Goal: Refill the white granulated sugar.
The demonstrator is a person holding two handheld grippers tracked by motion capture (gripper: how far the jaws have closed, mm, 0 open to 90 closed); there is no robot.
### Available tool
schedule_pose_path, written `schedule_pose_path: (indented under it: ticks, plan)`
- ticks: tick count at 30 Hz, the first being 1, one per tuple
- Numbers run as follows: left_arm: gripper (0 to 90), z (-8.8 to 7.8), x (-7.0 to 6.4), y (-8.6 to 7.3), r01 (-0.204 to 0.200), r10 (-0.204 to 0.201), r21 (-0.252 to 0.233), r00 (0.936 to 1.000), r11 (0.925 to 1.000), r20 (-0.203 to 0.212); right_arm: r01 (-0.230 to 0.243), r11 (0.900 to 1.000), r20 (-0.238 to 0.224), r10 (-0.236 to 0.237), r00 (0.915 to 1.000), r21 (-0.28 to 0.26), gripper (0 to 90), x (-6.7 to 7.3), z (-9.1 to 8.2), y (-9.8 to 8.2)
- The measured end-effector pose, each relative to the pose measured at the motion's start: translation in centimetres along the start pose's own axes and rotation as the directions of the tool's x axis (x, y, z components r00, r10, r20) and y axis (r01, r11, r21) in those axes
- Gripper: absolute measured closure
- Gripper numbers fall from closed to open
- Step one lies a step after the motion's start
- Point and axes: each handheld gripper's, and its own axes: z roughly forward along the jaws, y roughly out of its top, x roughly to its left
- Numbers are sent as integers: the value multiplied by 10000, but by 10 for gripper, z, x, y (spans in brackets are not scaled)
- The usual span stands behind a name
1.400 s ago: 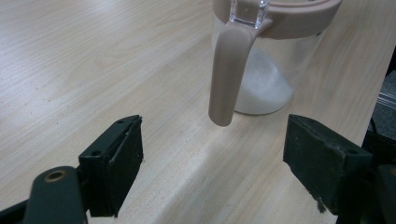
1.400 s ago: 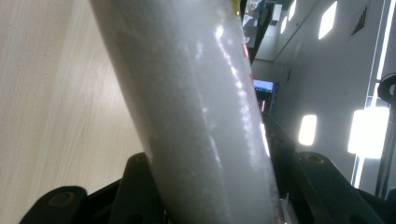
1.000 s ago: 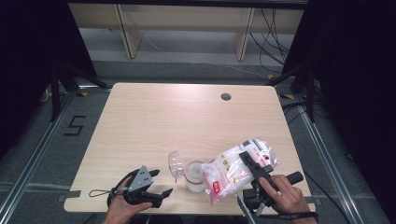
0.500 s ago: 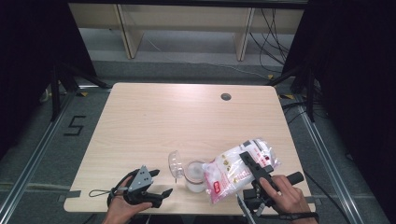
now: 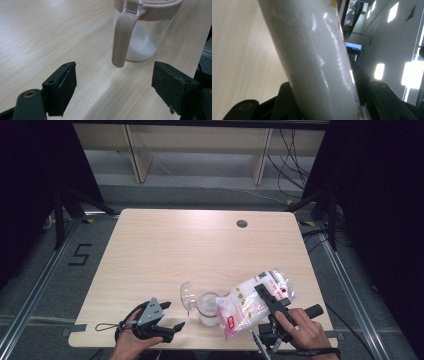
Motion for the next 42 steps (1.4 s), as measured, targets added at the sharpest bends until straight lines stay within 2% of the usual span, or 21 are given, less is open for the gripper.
schedule_pose_path:
  ticks: [1, 3, 5, 6, 7, 10, 11, 12, 14, 15, 17, 19, 20, 21, 22, 24, 25, 30, 32, 39, 42]
  plan:
    - [196, 0, 0, 0, 0, 0, 0, 10000, 10000, 0, 365, 9993, 89, -364, 9993, -40, 609, -3, 0, 1]
    - [196, 0, 2, 0, -220, 222, 208, 9997, 9995, -102, -78, 10000, -30, 78, 10000, 5, 610, -1, 0, -1]
    - [195, 0, 0, 0, -27, 27, 47, 10000, 10000, -9, 177, 9998, 129, -176, 9998, -68, 614, -4, 1, -2]
    - [196, 0, 1, 0, -15, 15, 34, 10000, 10000, 13, -339, 9994, 63, 339, 9994, 26, 615, 0, 1, -3]
    - [196, 1, 0, 0, 68, -68, -43, 10000, 10000, 4, 155, 9999, -37, -154, 9999, 68, 616, -4, 0, -3]
    - [196, 0, 3, 0, -310, 310, 41, 9995, 9995, 35, -307, 9992, -87, 309, 9995, 240, 618, 0, -1, -5]
    - [196, 1, 1, 0, 5, -5, 22, 10000, 10000, 2, -279, 9995, -37, 279, 9996, 169, 618, 0, -1, -5]
    - [196, 0, 1, 0, -4, 4, 51, 10000, 10000, -9, -450, 9985, -176, 456, 9988, 328, 619, 1, -2, -5]
    - [196, 1, 0, 0, -35, 35, -17, 10000, 10000, -2, 216, 9998, -29, -216, 9998, -6, 620, -4, 0, -3]
    - [196, 0, 1, 0, -104, 104, 16, 9999, 9999, -18, 12, 9998, 191, -8, 9998, -178, 620, -2, 1, -3]
    - [196, 0, 1, 0, -81, 81, 30, 10000, 10000, -40, -9, 10000, -58, 10, 10000, 46, 622, -2, -1, -2]
    - [196, 0, 1, 0, -99, 99, -9, 9999, 10000, -37, 148, 9997, 62, -147, 9999, -185, 622, -3, 0, -2]
    - [196, 0, 2, 0, -239, 240, 141, 9997, 9996, -75, -242, 9997, -91, 242, 9997, 3, 623, 0, -1, -2]
    - [196, 0, 2, 0, -238, 239, 145, 9997, 9996, -81, -155, 9999, -124, 156, 9998, 61, 623, -2, -2, -1]
    - [196, 1, 0, -1, 76, -76, -113, 10000, 9999, 18, -299, 9996, -62, 299, 9995, -27, 624, -1, -1, -2]
    - [196, 1, 0, -1, 6, -7, -54, 10000, 10000, -7, -402, 9992, -49, 402, 9992, -28, 626, -1, -2, -2]
    - [196, 1, 1, -1, 3, -3, -70, 10000, 10000, 8, -149, 9998, -17, 148, 9999, -113, 627, -3, -1, -2]
    - [196, 0, 3, 0, -257, 257, -98, 9997, 9996, -13, -159, 9998, -32, 159, 9999, -115, 631, -2, -2, -2]
    - [196, 0, 1, -1, 41, -42, -55, 10000, 10000, -53, -184, 9998, -32, 184, 9998, -116, 632, -2, -1, -2]
    - [196, 1, 1, -1, -43, 43, -79, 10000, 10000, -10, 65, 9998, 126, -62, 9999, -194, 636, -4, -2, -3]
    - [196, 2, 2, -1, 13, -13, -75, 10000, 10000, 20, -363, 9993, 40, 364, 9993, -19, 638, -2, -3, -4]
